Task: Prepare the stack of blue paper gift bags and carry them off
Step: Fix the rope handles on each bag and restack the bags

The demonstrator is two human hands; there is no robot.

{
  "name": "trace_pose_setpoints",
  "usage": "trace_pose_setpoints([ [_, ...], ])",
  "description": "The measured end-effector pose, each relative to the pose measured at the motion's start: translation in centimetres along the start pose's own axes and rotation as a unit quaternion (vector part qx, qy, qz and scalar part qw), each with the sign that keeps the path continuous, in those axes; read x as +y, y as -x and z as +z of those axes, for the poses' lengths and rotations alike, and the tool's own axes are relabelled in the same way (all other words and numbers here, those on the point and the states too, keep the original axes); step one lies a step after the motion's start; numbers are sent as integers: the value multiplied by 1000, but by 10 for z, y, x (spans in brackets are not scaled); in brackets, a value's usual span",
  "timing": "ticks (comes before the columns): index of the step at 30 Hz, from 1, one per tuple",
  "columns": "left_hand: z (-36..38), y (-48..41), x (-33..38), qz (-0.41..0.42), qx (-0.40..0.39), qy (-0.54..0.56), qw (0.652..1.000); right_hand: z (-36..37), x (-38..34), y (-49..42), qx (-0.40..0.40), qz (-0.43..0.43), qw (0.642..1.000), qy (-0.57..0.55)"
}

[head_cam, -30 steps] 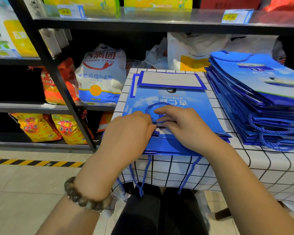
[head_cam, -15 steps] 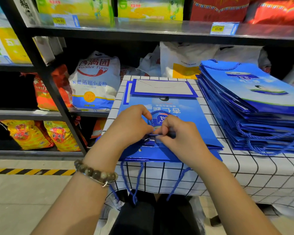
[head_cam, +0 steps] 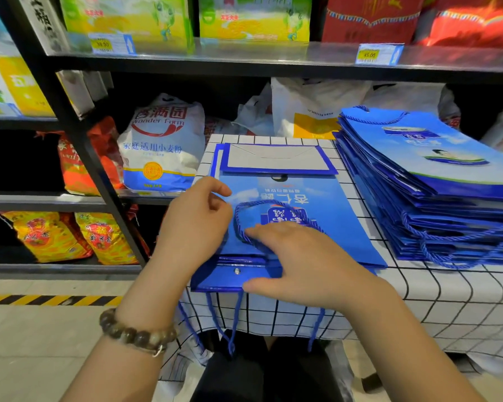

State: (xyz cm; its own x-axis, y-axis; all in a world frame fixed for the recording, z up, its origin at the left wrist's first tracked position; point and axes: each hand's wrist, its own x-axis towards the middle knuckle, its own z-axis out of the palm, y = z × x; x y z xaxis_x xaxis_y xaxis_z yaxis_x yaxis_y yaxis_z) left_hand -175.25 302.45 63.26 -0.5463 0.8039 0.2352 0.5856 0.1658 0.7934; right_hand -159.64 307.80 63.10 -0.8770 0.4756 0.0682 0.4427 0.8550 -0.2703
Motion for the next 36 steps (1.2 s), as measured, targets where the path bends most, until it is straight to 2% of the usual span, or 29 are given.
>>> trace_pose_setpoints([
  [5,-17,11,-3,4,95,74,993,-10,-6,12,-4,-56,996,72],
  [9,-13,21,-6,0,54,42,998,-11,-12,11,-3,-71,994,77],
  [11,-8,27,-6,2,81,73,994,-11,-13,11,16,-64,995,74],
  [15,-4,35,-2,-4,202,188,961,-8,-17,5,98,-43,992,69],
  [18,-2,37,3,-7,213,205,955,-1,-22,-6,230,-52,971,29],
  [22,1,39,14,-1,177,268,947,0,-28,-16,299,-7,951,-80],
  [23,2,39,17,11,149,277,949,-4,-32,-17,332,2,937,-109],
  [25,10,41,22,45,33,308,950,-13,-41,-19,397,13,896,-198],
  [27,19,44,27,95,-89,324,937,-26,-46,-21,454,7,832,-318],
  [28,22,45,30,124,-117,310,935,-35,-47,-21,482,5,794,-371],
  [30,19,42,33,156,-113,262,946,-49,-46,-19,509,-12,719,-473],
  [33,7,31,35,180,-75,111,975,-51,-38,-13,465,-8,628,-624],
  [34,4,28,33,190,-80,46,977,-48,-34,-11,449,16,620,-643],
  [36,2,23,26,192,-123,-59,972,-37,-24,-3,423,70,647,-631],
])
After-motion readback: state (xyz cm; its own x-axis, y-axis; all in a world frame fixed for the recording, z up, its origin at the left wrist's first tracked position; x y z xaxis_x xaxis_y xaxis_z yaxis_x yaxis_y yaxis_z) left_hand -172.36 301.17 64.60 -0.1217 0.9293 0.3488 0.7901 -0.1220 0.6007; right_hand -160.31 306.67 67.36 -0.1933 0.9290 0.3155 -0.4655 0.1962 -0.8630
